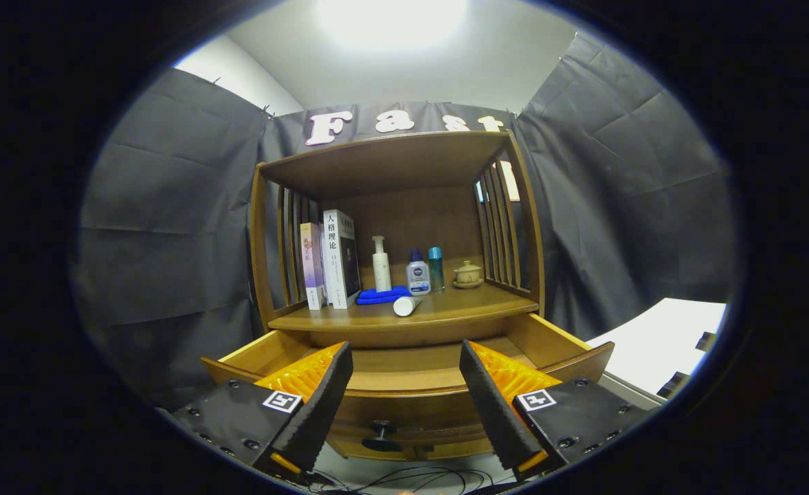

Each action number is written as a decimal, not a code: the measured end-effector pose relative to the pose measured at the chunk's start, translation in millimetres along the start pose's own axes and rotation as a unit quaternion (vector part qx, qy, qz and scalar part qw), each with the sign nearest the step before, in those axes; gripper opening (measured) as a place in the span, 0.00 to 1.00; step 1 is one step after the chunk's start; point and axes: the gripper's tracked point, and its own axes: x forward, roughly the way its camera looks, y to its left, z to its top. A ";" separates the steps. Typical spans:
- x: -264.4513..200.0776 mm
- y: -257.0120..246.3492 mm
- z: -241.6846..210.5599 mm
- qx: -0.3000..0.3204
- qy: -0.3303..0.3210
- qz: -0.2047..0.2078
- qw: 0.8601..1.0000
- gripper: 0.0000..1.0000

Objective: Pull open the drawer, take out the items inside it, and place them on the countertop above the cabinet.

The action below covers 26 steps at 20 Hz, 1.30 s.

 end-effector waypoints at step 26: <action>25.8 20.5 -90.5 -0.036 0.063 -0.018 0.997 0.98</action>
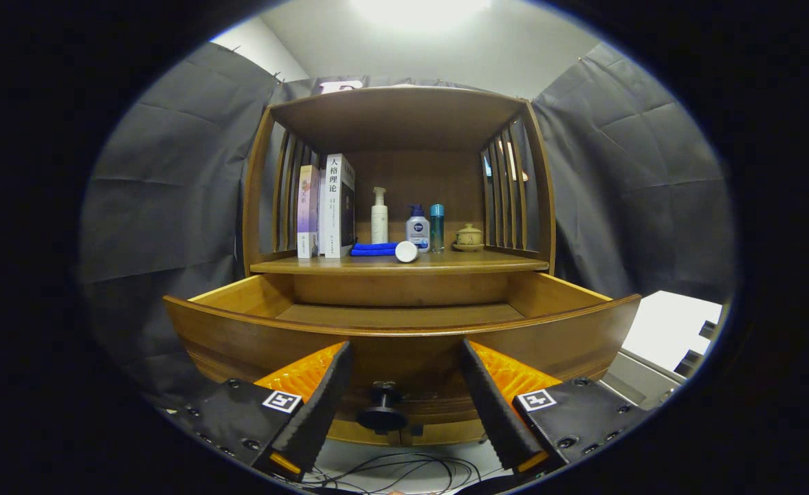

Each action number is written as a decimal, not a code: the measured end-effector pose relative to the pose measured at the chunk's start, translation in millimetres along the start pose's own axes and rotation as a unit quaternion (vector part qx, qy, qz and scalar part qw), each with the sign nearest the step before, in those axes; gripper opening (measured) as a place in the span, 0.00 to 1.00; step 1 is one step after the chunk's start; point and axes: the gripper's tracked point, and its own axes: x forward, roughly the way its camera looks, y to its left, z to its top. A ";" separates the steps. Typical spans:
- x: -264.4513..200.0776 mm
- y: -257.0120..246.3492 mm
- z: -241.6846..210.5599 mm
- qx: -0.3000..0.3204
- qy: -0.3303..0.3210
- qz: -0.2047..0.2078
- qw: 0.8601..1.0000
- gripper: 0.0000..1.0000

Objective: Pull open the drawer, take out the items inside it, and place them on the countertop above the cabinet.

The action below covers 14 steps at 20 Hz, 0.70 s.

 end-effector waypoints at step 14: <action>60.6 13.6 -13.4 0.001 0.047 0.009 0.999 0.97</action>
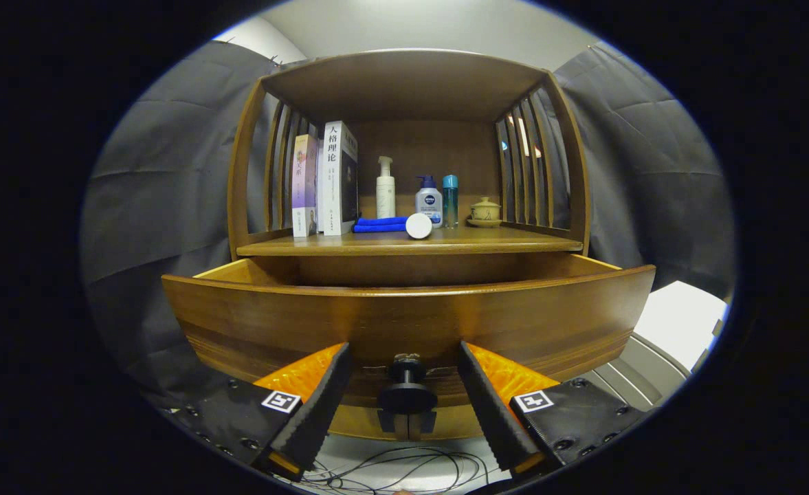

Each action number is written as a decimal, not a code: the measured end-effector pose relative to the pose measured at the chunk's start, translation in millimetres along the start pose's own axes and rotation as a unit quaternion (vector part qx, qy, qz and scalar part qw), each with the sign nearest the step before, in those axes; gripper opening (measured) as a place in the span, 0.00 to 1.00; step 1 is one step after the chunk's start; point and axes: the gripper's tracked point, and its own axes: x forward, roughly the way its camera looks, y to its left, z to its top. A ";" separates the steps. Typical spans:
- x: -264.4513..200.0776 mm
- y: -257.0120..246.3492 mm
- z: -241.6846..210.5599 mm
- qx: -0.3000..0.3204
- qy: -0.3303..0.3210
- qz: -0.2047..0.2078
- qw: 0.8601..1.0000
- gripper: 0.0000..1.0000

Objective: Pull open the drawer, take out the items inside it, and place them on the countertop above the cabinet.

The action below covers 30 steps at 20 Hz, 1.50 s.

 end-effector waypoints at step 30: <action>116.3 -4.3 29.2 -0.013 0.031 -0.018 0.999 0.98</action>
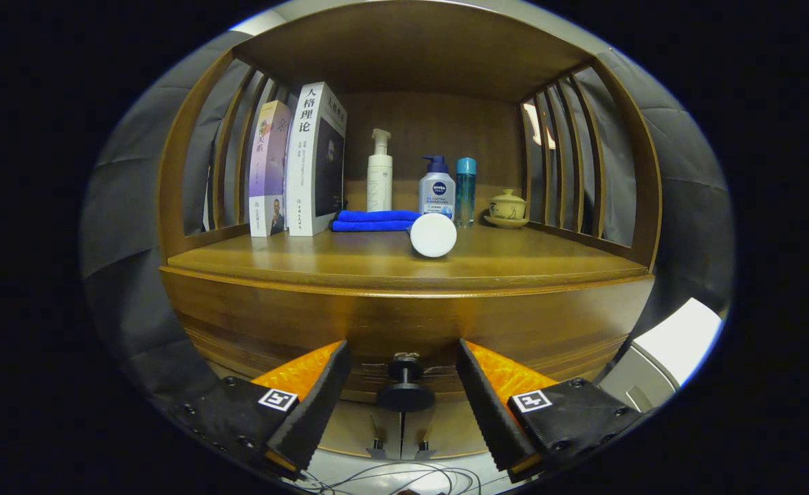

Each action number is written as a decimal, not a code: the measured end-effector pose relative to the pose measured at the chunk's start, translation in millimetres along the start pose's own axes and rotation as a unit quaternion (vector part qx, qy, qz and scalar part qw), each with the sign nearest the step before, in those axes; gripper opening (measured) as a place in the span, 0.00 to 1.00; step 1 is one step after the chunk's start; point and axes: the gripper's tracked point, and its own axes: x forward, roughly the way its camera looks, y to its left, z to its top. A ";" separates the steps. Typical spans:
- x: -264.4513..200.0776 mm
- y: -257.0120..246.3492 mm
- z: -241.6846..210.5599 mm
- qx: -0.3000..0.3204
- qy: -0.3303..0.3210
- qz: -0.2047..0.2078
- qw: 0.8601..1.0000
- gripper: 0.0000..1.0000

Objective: Pull open the drawer, take out the items inside it, and place them on the countertop above the cabinet.

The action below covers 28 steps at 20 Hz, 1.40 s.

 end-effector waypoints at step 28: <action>-237.9 -73.6 85.0 0.009 -0.183 -0.003 0.983 0.97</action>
